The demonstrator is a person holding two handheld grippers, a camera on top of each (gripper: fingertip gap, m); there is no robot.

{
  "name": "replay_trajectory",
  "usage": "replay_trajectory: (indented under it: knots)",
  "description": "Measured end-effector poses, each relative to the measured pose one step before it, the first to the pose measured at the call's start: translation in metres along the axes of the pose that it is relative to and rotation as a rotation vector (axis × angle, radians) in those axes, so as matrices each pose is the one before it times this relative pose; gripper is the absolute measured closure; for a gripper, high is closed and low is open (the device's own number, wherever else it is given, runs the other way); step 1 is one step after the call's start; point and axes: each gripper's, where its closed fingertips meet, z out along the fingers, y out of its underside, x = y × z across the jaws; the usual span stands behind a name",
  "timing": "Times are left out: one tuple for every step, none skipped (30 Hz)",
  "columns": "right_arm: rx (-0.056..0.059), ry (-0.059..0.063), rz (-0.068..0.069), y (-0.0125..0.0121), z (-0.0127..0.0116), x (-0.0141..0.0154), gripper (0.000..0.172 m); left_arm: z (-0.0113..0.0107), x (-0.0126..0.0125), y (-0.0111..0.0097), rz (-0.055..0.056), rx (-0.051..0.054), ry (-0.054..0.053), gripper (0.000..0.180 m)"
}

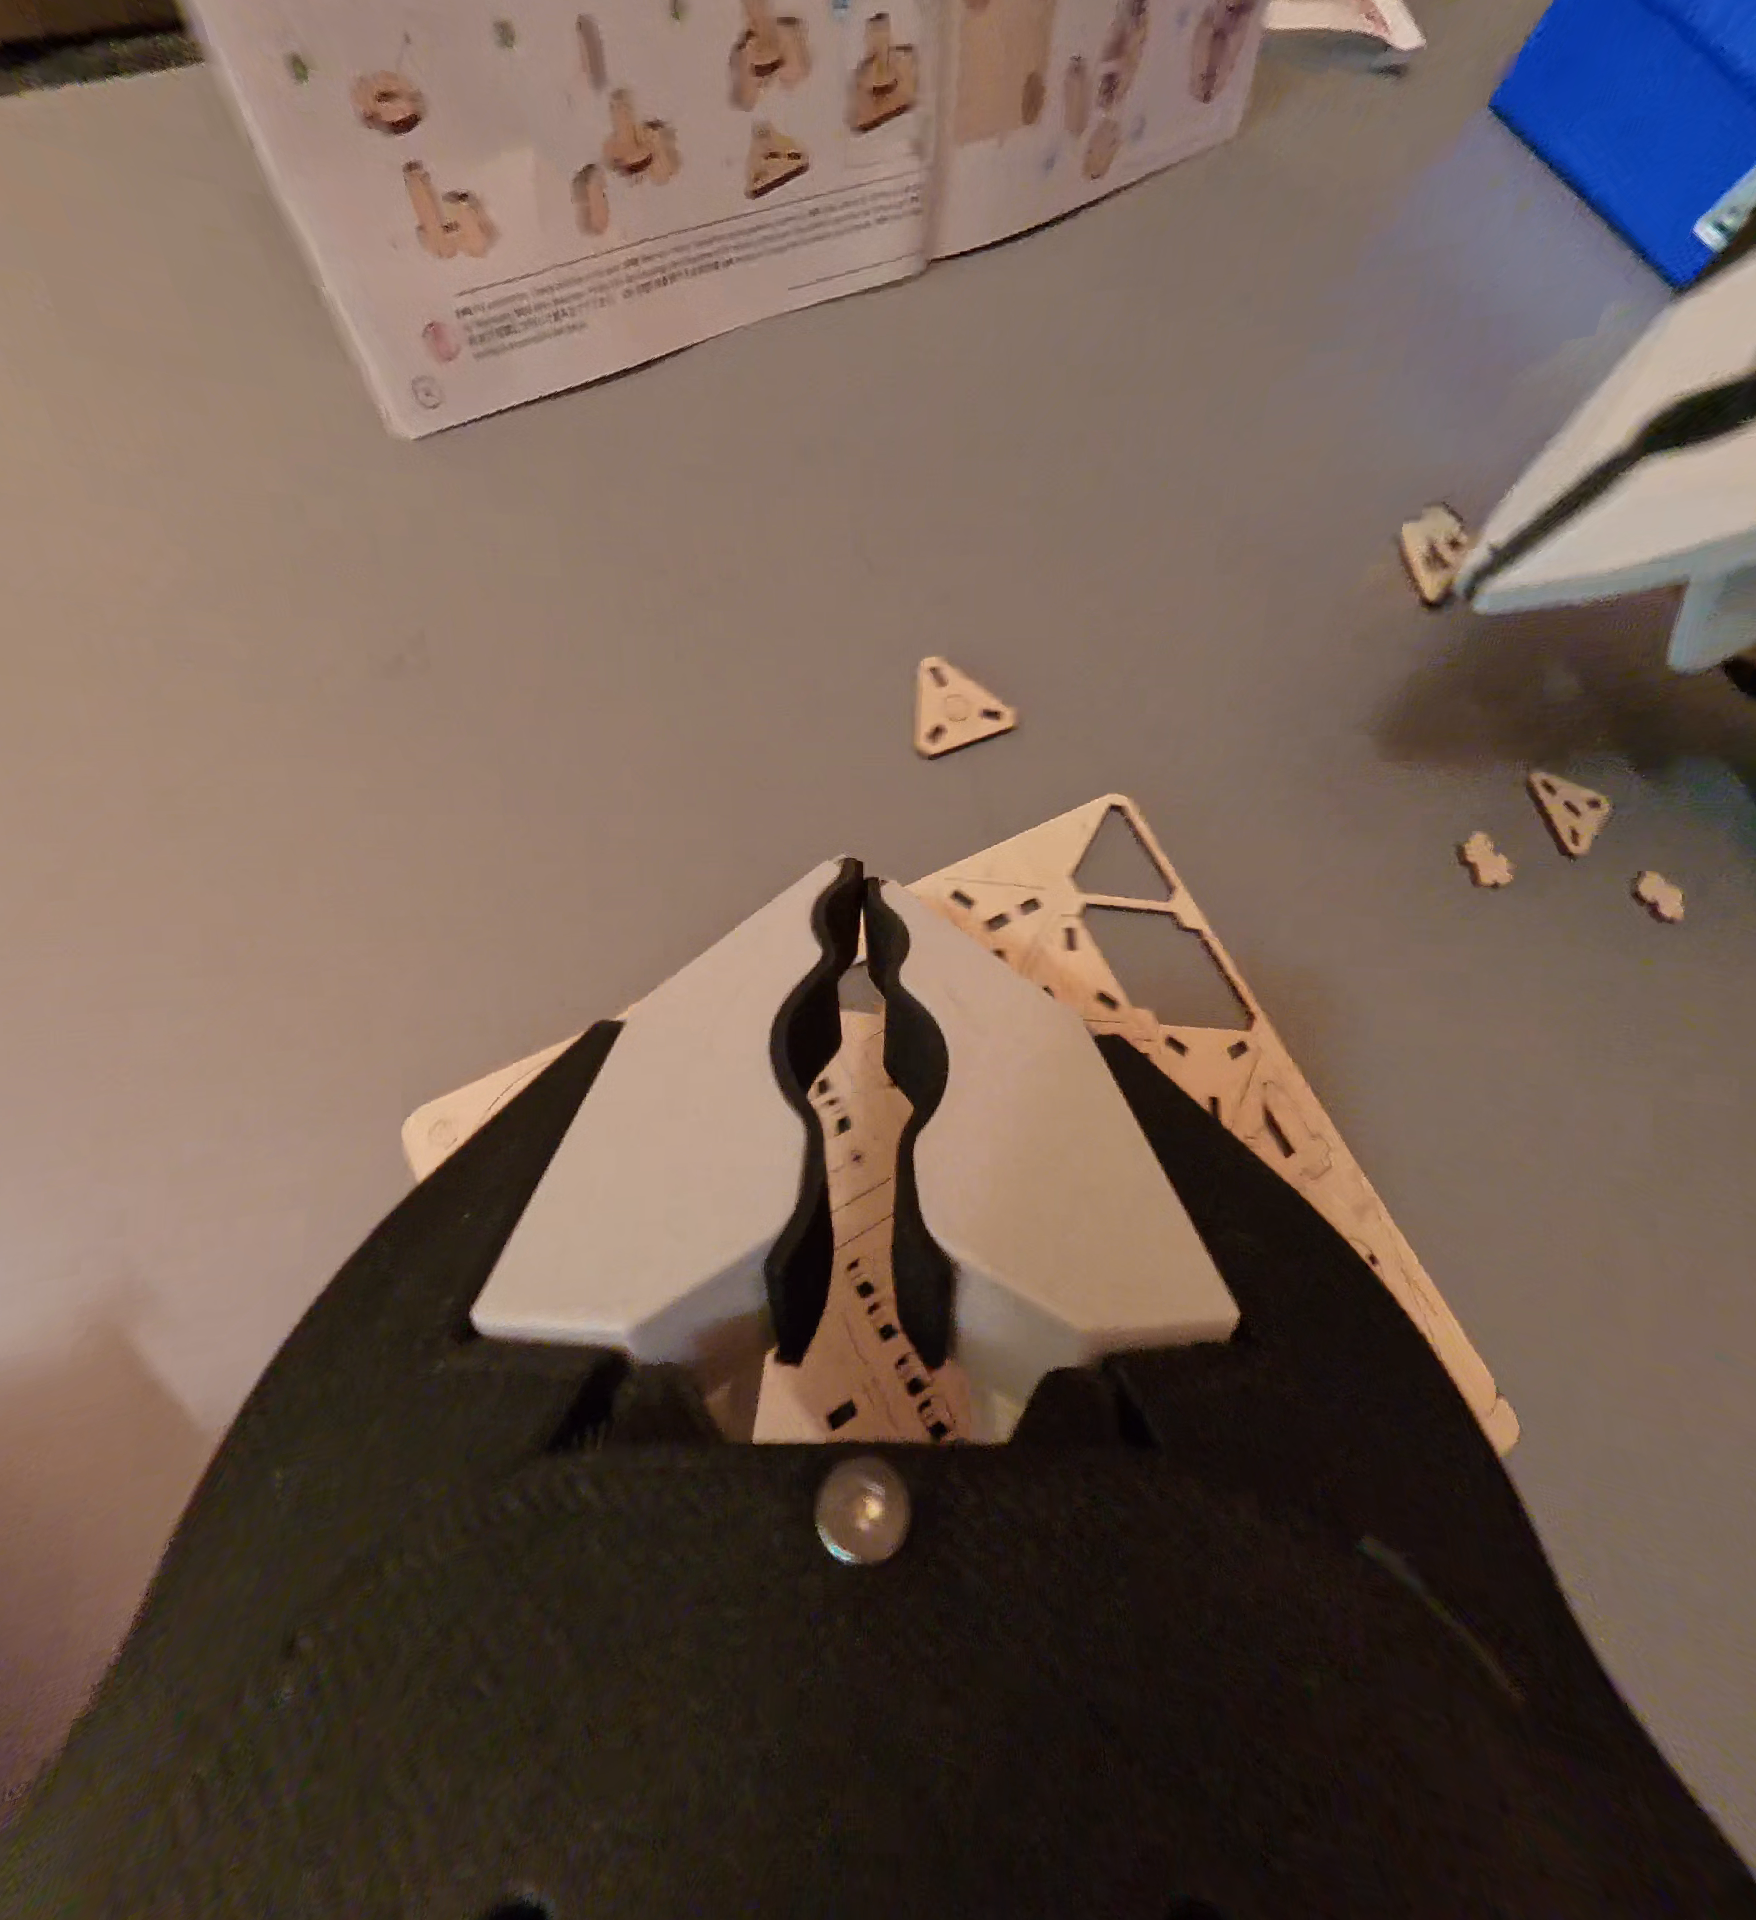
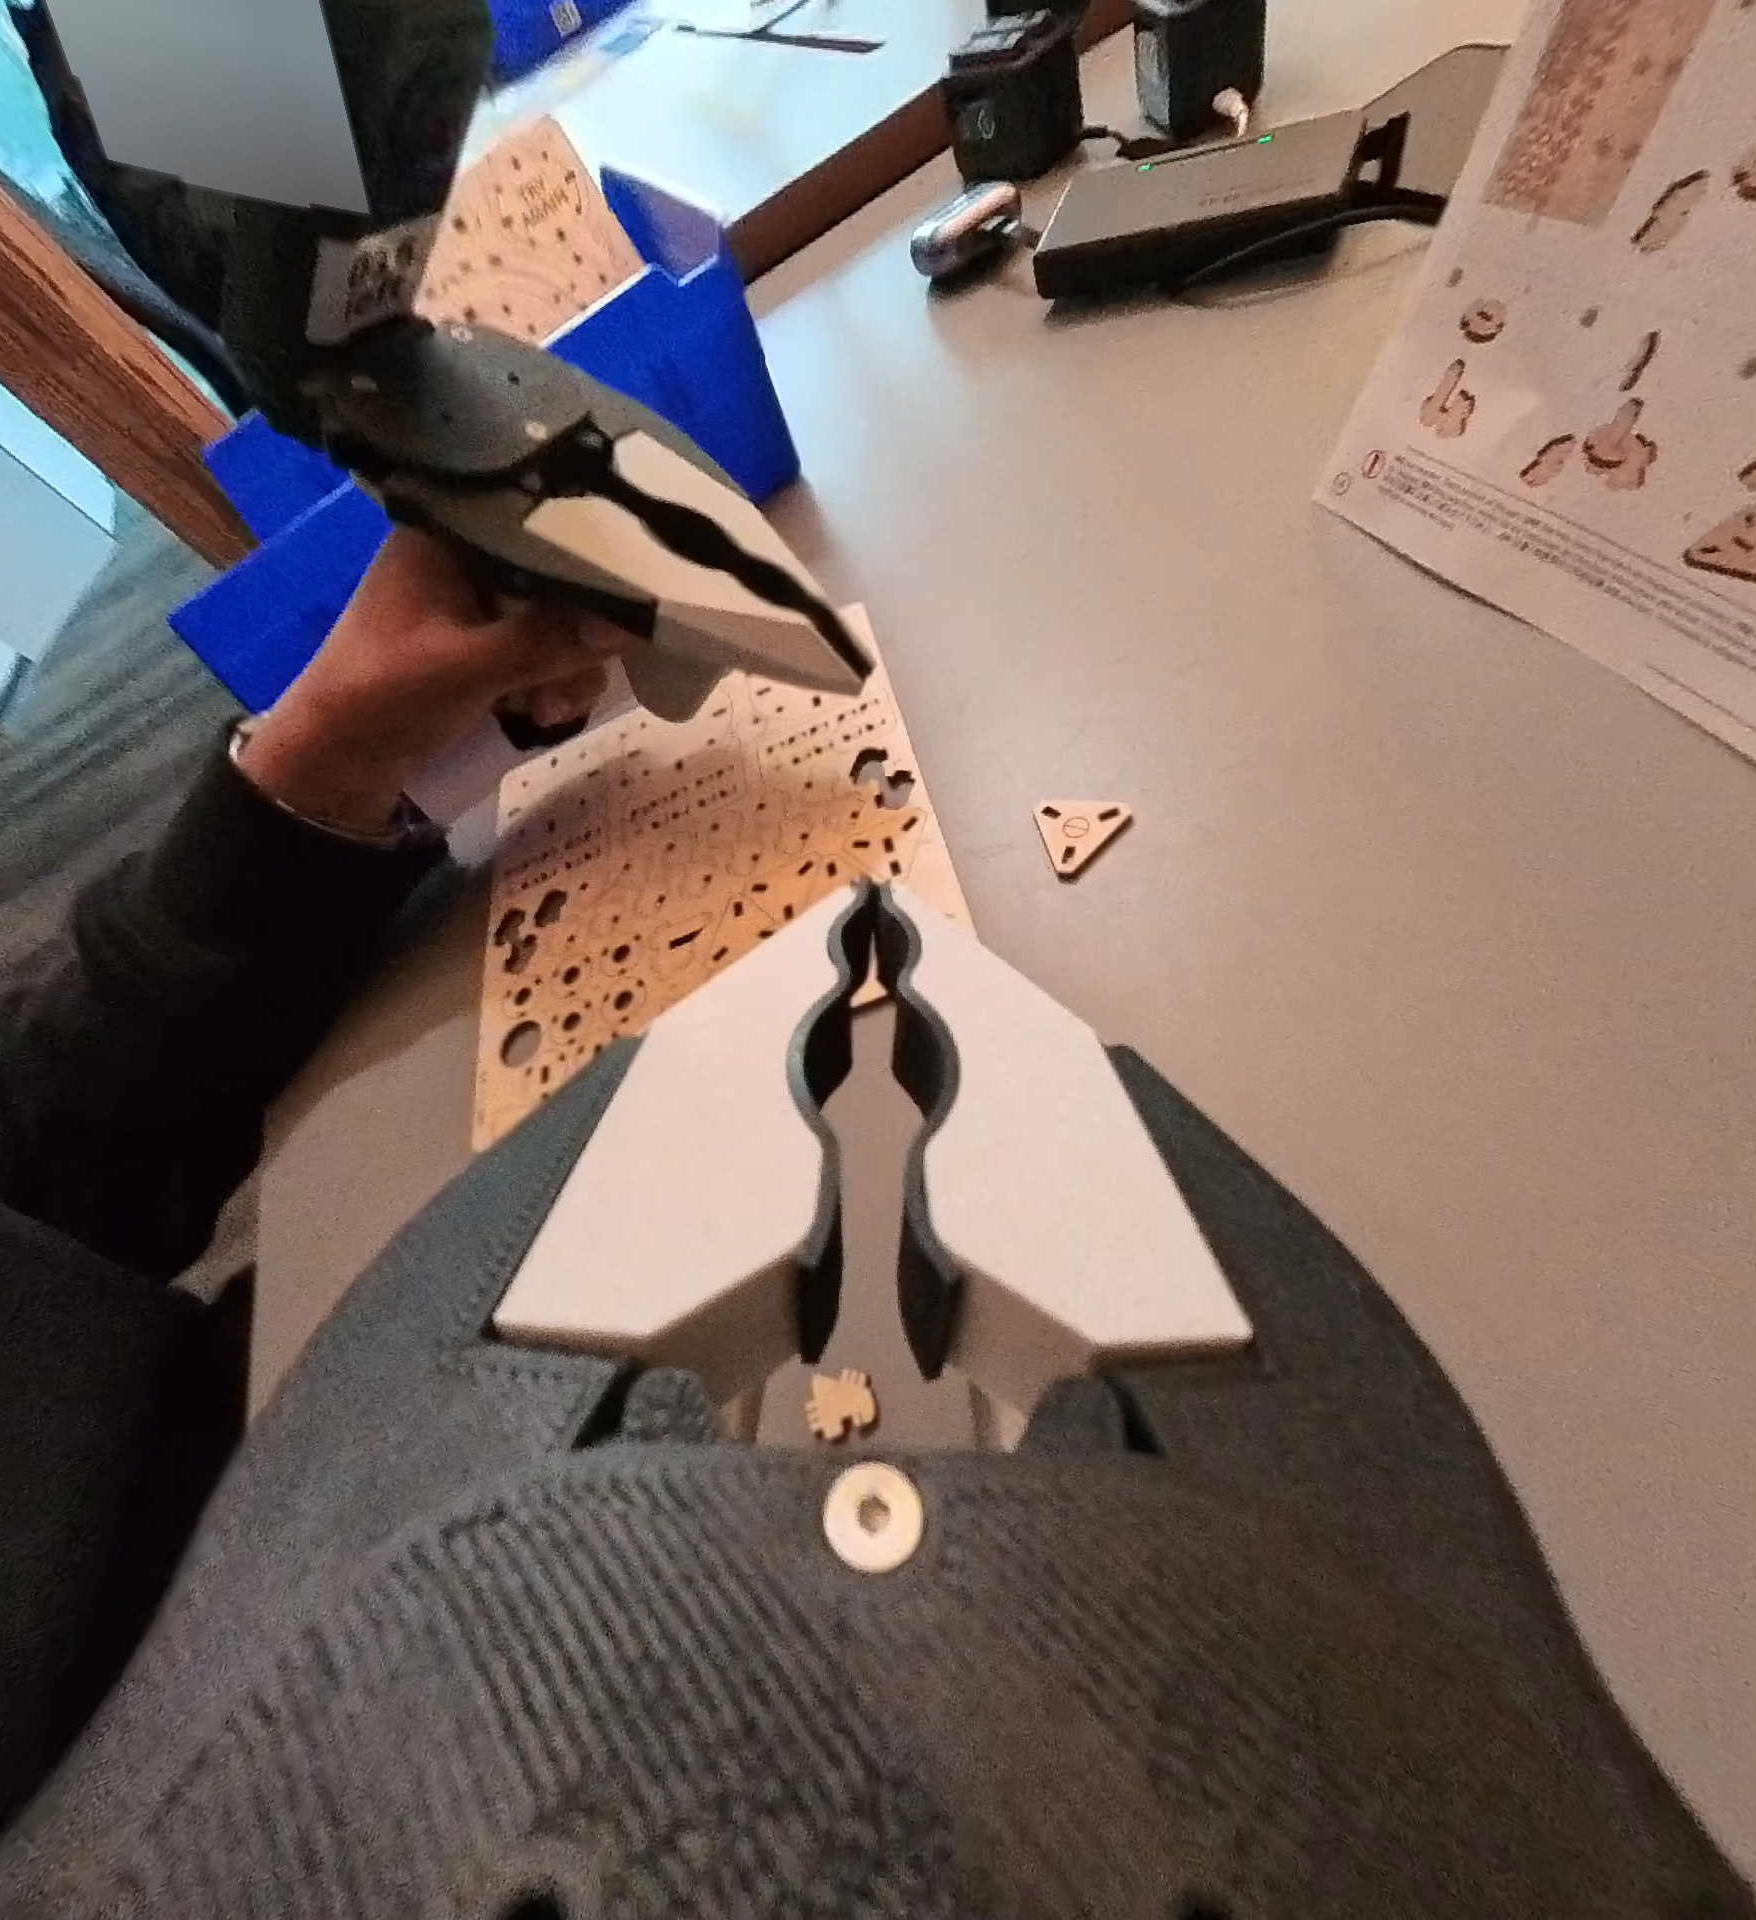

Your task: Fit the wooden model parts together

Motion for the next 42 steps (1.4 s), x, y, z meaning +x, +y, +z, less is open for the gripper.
replay_trajectory:
  knots:
    - [0.0291,-0.0013,0.0222,-0.00270,-0.00443,0.00356,0.172,0.00160,0.00813,-0.00226,0.0400,0.0022,0.0207,0.180]
    - [0.0404,0.0181,0.0119,-0.00404,-0.00523,0.00544,0.172,0.00181,0.00545,-0.00169,0.0416,-0.0041,-0.0015,0.180]
    - [0.0355,0.0224,-0.0015,-0.00347,-0.00459,0.00561,0.172,0.00169,0.00225,-0.00148,0.0395,-0.0105,-0.0235,0.180]
    - [0.0227,0.0296,-0.0125,-0.00193,-0.00379,0.00596,0.172,0.00133,0.00193,-0.00179,0.0411,-0.0114,-0.0247,0.180]
    - [0.0076,0.0338,-0.0199,-0.00032,-0.00357,0.00612,0.172,0.00092,0.00244,-0.00232,0.0411,-0.0106,-0.0186,0.180]
    - [0.0022,0.0268,-0.0264,0.00042,-0.00281,0.00380,0.172,0.00047,0.00206,-0.00299,0.0340,-0.0072,-0.0162,0.180]
    - [0.0035,0.0198,-0.0251,0.00046,-0.00163,0.00169,0.172,0.00011,0.00215,-0.00335,0.0256,-0.0024,-0.0089,0.180]
    - [0.0050,0.0109,-0.0181,0.00033,-0.00049,-0.00068,0.172,0.00019,0.00261,-0.00355,0.0168,0.0013,-0.0003,0.180]
    - [0.0045,-0.0028,-0.0112,0.00002,-0.00015,-0.00367,0.172,0.00016,0.00277,-0.00297,0.0106,0.0008,0.0056,0.180]
    - [-0.0027,-0.0110,-0.0091,0.00038,0.00139,-0.00502,0.172,0.00002,0.00197,-0.00252,0.0071,0.0004,0.0042,0.180]
    - [-0.0104,-0.0078,-0.0110,0.00078,0.00184,-0.00462,0.172,-0.00016,0.00094,-0.00170,0.0056,-0.0010,0.0006,0.180]
    - [-0.0088,-0.0038,-0.0152,0.00043,0.00114,-0.00408,0.172,-0.00034,0.00018,-0.00084,0.0050,-0.0031,-0.0019,0.180]
    - [-0.0034,-0.0010,-0.0175,-0.00034,0.00056,-0.00316,0.172,-0.00049,-0.00057,-0.00021,0.0039,-0.0040,-0.0046,0.180]
    - [-0.0008,-0.0015,-0.0149,-0.00063,-0.00003,-0.00266,0.172,-0.00051,-0.00091,0.00024,0.0017,-0.0026,-0.0063,0.180]
    - [0.0002,-0.0060,-0.0094,-0.00101,-0.00064,-0.00238,0.172,-0.00065,-0.00073,0.00050,0.0009,-0.0026,-0.0049,0.180]
    - [0.0060,-0.0027,-0.0030,-0.00190,-0.00190,-0.00087,0.172,-0.00052,-0.00054,0.00088,0.0021,-0.0059,-0.0058,0.180]
    - [0.0139,0.0037,0.0028,-0.00327,-0.00272,0.00083,0.172,-0.00070,-0.00061,0.00087,0.0042,-0.0098,-0.0089,0.180]
    - [0.0203,0.0062,0.0074,-0.00414,-0.00356,0.00187,0.172,-0.00104,-0.00013,0.00038,0.0080,-0.0097,-0.0097,0.180]
    - [0.0256,0.0059,0.0110,-0.00513,-0.00421,0.00244,0.172,-0.00153,0.00105,-0.00056,0.0112,-0.0061,-0.0075,0.180]
    - [0.0296,0.0049,0.0137,-0.00571,-0.00470,0.00258,0.172,-0.00198,0.00157,-0.00157,0.0127,-0.0015,-0.0070,0.180]
    - [0.0319,0.0047,0.0151,-0.00616,-0.00513,0.00280,0.172,-0.00229,0.00207,-0.00215,0.0125,0.0013,-0.0056,0.180]
    - [0.0335,0.0068,0.0147,-0.00633,-0.00550,0.00319,0.172,-0.00250,0.00238,-0.00231,0.0110,0.0014,-0.0040,0.180]
    - [0.0340,0.0085,0.0143,-0.00611,-0.00554,0.00378,0.172,-0.00253,0.00244,-0.00207,0.0087,0.0002,-0.0031,0.180]
    - [0.0321,0.0077,0.0154,-0.00513,-0.00537,0.00397,0.172,-0.00238,0.00288,-0.00139,0.0064,-0.0016,-0.0001,0.180]
    - [0.0290,0.0052,0.0179,-0.00374,-0.00489,0.00393,0.172,-0.00216,0.00357,-0.00064,0.0045,-0.0034,0.0044,0.180]
    - [0.0244,0.0021,0.0240,-0.00268,-0.00411,0.00349,0.172,-0.00176,0.00463,0.00035,0.0030,-0.0056,0.0099,0.180]
    - [0.0192,-0.0068,0.0279,-0.00177,-0.00319,0.00215,0.172,-0.00133,0.00525,0.00159,0.0015,-0.0088,0.0136,0.180]
    - [0.0133,-0.0155,0.0278,-0.00096,-0.00250,0.00062,0.172,-0.00120,0.00661,0.00258,-0.0032,-0.0102,0.0208,0.180]
    - [0.0082,-0.0148,0.0257,-0.00026,-0.00205,0.00023,0.172,-0.00098,0.00971,0.00299,-0.0104,-0.0087,0.0414,0.180]
    - [0.0073,-0.0117,0.0199,-0.00027,-0.00187,-0.00001,0.172,-0.00141,0.01464,0.00331,-0.0175,-0.0114,0.0750,0.180]
    - [0.0085,-0.0089,0.0123,-0.00053,-0.00166,-0.00036,0.172,-0.00202,0.01747,0.00372,-0.0249,-0.0233,0.0972,0.180]
    - [0.0074,-0.0057,0.0054,-0.00035,-0.00122,-0.00042,0.172,-0.00234,0.01431,0.00368,-0.0291,-0.0320,0.0784,0.180]
    - [0.0046,-0.0012,-0.0001,0.00046,-0.00046,-0.00018,0.172,-0.00207,0.00816,0.00339,-0.0254,-0.0312,0.0361,0.180]
    - [0.0001,0.0004,-0.0035,0.00165,0.00040,-0.00028,0.172,-0.00185,0.00222,0.00343,-0.0154,-0.0258,-0.0041,0.180]
    - [-0.0059,-0.0019,-0.0046,0.00292,0.00148,-0.00109,0.172,-0.00139,-0.00044,0.00410,-0.0032,-0.0247,-0.0203,0.180]
    - [-0.0123,-0.0068,-0.0047,0.00428,0.00281,-0.00248,0.172,-0.00070,-0.00155,0.00462,0.0014,-0.0246,-0.0211,0.180]
    - [-0.0185,-0.0107,-0.0054,0.00552,0.00402,-0.00408,0.168,0.00017,-0.00240,0.00495,-0.0028,-0.0234,-0.0170,0.180]
    - [-0.0234,-0.0110,-0.0094,0.00682,0.00527,-0.00494,0.163,0.00091,-0.00279,0.00568,-0.0123,-0.0249,-0.0084,0.180]
    - [-0.0282,-0.0147,-0.0181,0.00812,0.00626,-0.00680,0.160,0.00156,-0.00276,0.00604,-0.0210,-0.0260,0.0005,0.180]
    - [-0.0368,-0.0219,-0.0293,0.00967,0.00736,-0.00910,0.159,0.00198,-0.00270,0.00584,-0.0222,-0.0248,0.0048,0.180]
    - [-0.0516,-0.0268,-0.0411,0.01212,0.00833,-0.01077,0.157,0.00202,-0.00349,0.00526,-0.0181,-0.0207,0.0008,0.180]
    - [-0.0643,-0.0202,-0.0481,0.01335,0.00893,-0.01057,0.155,0.00196,-0.00412,0.00463,-0.0135,-0.0178,-0.0045,0.180]
